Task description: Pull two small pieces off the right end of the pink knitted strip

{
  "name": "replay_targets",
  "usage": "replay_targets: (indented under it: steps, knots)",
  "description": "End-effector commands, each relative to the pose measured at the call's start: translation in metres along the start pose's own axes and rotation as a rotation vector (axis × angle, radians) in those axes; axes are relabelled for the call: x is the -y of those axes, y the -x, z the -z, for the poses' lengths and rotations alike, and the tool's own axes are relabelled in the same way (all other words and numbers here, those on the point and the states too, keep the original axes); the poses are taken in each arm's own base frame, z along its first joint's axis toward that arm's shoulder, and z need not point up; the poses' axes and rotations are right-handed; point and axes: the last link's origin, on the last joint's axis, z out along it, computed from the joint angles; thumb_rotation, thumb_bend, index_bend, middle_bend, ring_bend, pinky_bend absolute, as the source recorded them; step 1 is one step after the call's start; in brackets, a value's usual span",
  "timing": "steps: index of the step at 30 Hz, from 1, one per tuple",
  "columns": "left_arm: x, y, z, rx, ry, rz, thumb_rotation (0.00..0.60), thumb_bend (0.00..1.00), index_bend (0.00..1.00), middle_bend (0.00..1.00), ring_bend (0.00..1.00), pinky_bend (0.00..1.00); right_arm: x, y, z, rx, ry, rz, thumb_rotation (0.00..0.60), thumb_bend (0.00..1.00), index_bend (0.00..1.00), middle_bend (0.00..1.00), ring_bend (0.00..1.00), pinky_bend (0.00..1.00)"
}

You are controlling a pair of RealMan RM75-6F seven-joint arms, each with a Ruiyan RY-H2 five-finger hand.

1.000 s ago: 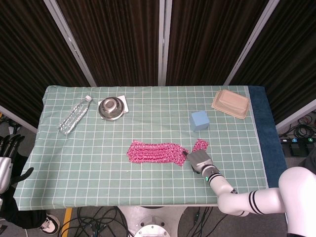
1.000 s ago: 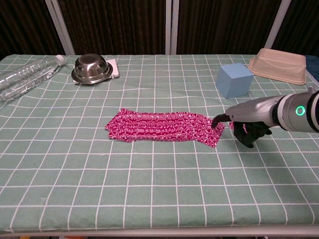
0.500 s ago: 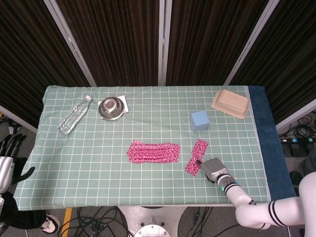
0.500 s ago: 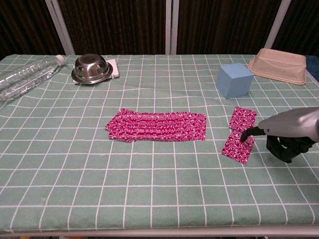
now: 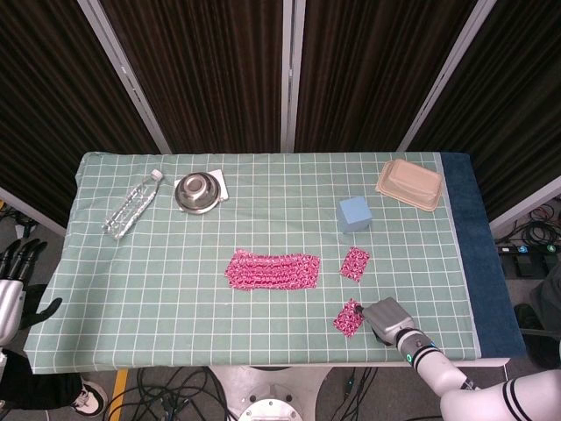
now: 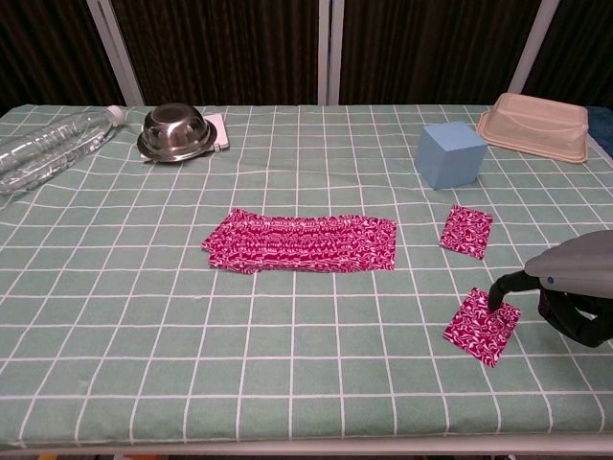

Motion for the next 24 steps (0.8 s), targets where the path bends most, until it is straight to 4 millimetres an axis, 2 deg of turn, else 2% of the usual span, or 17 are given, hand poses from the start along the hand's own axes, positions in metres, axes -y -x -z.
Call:
replay_targets:
  steps: [1,7,10,11,13,14,15,17,18,20,24]
  knots:
    - [0.0,-0.001,0.0,-0.003,0.001,0.0,0.6,0.19,0.1,0.08,0.0,0.14,-0.004,-0.012,0.004,-0.102,0.007,-0.037,0.6,1.0,0.18,0.88,0.87,0.76]
    - [0.001,-0.001,0.001,-0.007,-0.003,0.003,0.6,0.19,0.1,0.08,0.0,0.14,-0.018,-0.036,0.019,-0.431,0.004,-0.115,0.6,1.0,0.12,0.88,0.87,0.76]
    - [0.001,0.0,0.001,-0.008,-0.002,0.007,0.6,0.19,0.1,0.08,0.0,0.14,-0.032,-0.045,0.035,-0.729,-0.009,-0.156,0.6,1.0,0.13,0.88,0.87,0.76]
    - [0.0,0.0,0.001,-0.009,-0.001,0.008,0.6,0.19,0.1,0.08,0.0,0.14,-0.039,-0.045,0.042,-0.865,-0.006,-0.159,0.6,0.97,0.15,0.85,0.83,0.75]
    - [-0.001,0.0,0.0,-0.009,0.004,0.008,0.6,0.19,0.1,0.08,0.0,0.14,-0.05,-0.04,0.051,-1.015,0.005,-0.134,0.6,0.74,0.18,0.68,0.62,0.65]
    - [-0.002,0.0,0.0,-0.009,0.008,0.008,0.6,0.19,0.1,0.08,0.0,0.14,-0.059,-0.033,0.054,-1.039,0.039,-0.113,0.6,0.53,0.16,0.51,0.42,0.52]
    - [-0.005,0.0,-0.003,-0.01,0.015,0.01,0.6,0.19,0.1,0.08,0.0,0.14,-0.066,-0.028,0.056,-1.027,0.077,-0.101,0.6,0.33,0.11,0.32,0.21,0.34]
    - [-0.008,0.0,-0.005,-0.009,0.018,0.008,0.6,0.19,0.1,0.08,0.0,0.14,-0.077,-0.022,0.064,-0.992,0.152,-0.099,0.6,0.12,0.03,0.08,0.02,0.09]
    - [-0.009,0.0,-0.005,-0.009,0.019,0.007,0.6,0.19,0.1,0.08,0.0,0.14,-0.081,-0.021,0.067,-0.987,0.172,-0.102,0.6,0.07,0.0,0.02,0.0,0.02]
    - [-0.01,0.0,-0.005,-0.009,0.021,0.005,0.6,0.19,0.1,0.08,0.0,0.14,-0.089,-0.016,0.073,-0.976,0.224,-0.1,0.6,0.04,0.0,0.0,0.0,0.0]
    - [-0.01,0.002,-0.004,-0.009,0.024,0.006,0.6,0.19,0.1,0.07,0.0,0.14,-0.1,-0.006,0.08,-0.952,0.302,-0.072,0.6,0.1,0.0,0.0,0.0,0.0]
